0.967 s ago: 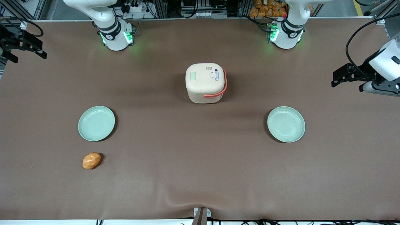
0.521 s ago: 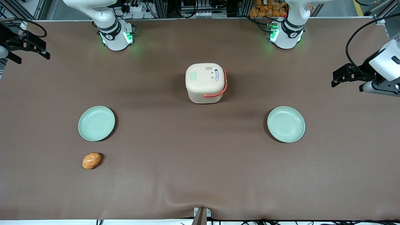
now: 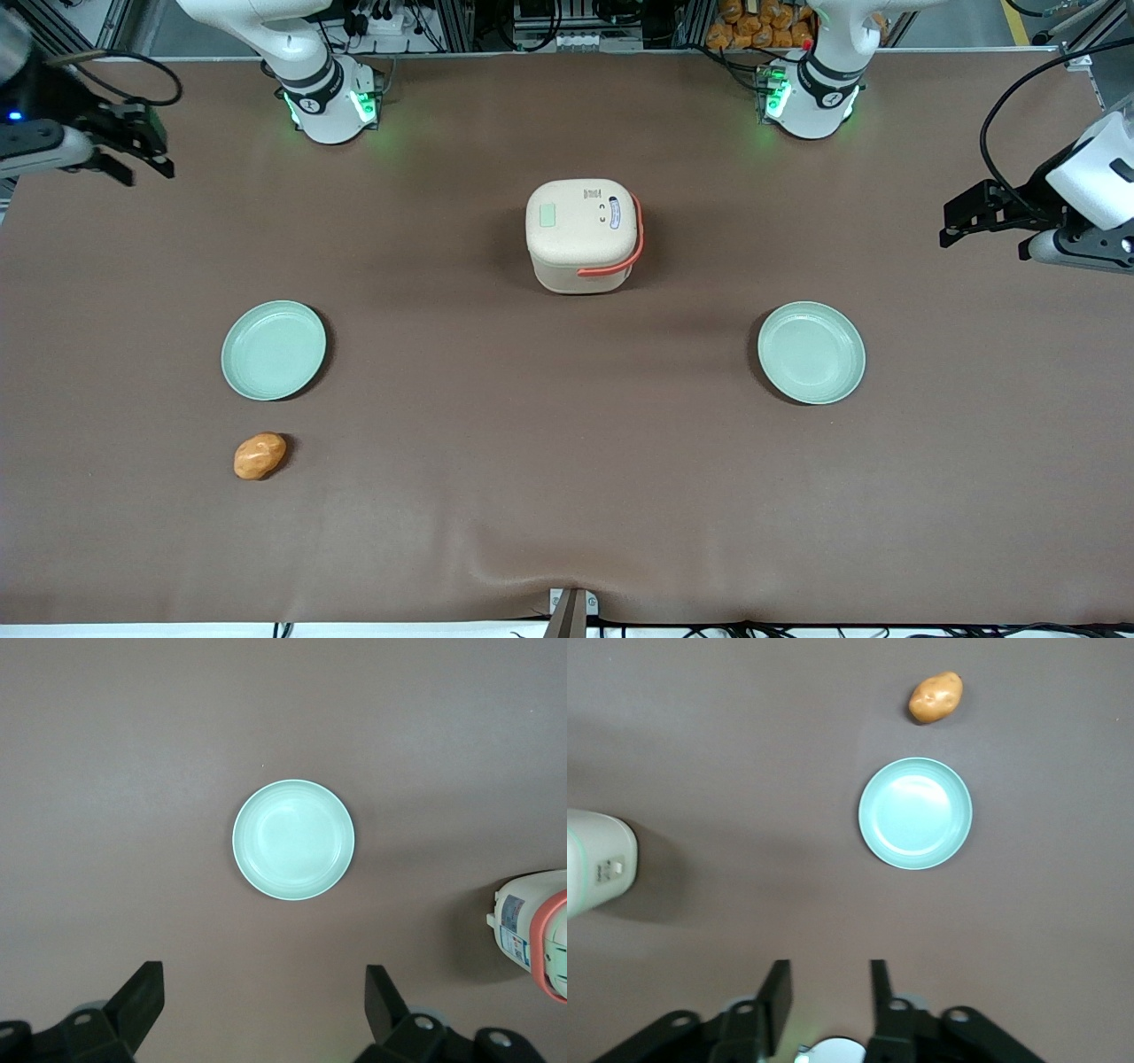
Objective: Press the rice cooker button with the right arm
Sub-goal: 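Move the right gripper, closed, over the cream rice cooker's lid button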
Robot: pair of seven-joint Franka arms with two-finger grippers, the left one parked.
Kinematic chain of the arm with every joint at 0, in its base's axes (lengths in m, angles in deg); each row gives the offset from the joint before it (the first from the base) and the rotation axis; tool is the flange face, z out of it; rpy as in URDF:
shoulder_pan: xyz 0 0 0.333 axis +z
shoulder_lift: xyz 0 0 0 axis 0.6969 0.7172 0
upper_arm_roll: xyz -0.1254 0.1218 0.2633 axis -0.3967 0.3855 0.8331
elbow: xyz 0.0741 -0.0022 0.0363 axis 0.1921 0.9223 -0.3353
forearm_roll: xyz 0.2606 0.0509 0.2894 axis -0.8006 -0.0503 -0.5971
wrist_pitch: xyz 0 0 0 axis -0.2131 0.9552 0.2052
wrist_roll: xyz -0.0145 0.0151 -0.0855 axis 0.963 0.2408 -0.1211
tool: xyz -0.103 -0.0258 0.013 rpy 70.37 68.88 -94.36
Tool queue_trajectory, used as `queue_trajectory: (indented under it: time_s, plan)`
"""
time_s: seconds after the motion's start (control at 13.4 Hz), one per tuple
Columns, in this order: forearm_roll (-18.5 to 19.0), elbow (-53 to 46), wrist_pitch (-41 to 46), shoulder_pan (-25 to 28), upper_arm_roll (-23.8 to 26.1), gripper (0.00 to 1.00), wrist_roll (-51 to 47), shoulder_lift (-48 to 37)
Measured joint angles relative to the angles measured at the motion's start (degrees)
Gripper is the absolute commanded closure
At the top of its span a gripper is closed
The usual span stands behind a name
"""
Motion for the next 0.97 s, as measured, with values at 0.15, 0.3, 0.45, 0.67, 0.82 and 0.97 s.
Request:
queue_trajectory:
  time_s: [0.15, 0.3, 0.45, 0.67, 0.82, 0.97]
  plan:
    - [-0.03, 0.01, -0.25, 1.09, 3.35, 1.0, -6.03, 0.24]
    - [-0.1, 0.04, -0.68, 2.89, 5.75, 1.0, -11.96, 0.83]
    - [-0.12, 0.09, -0.98, 5.05, 7.55, 1.0, -16.46, 2.11]
    - [-0.14, 0.41, -1.16, 8.19, 9.87, 1.0, -21.41, 4.78]
    - [-0.14, 1.14, -1.46, 10.06, 10.83, 1.0, -23.93, 6.93]
    - [-0.19, 1.5, -2.99, 12.21, 11.56, 1.0, -28.31, 9.96]
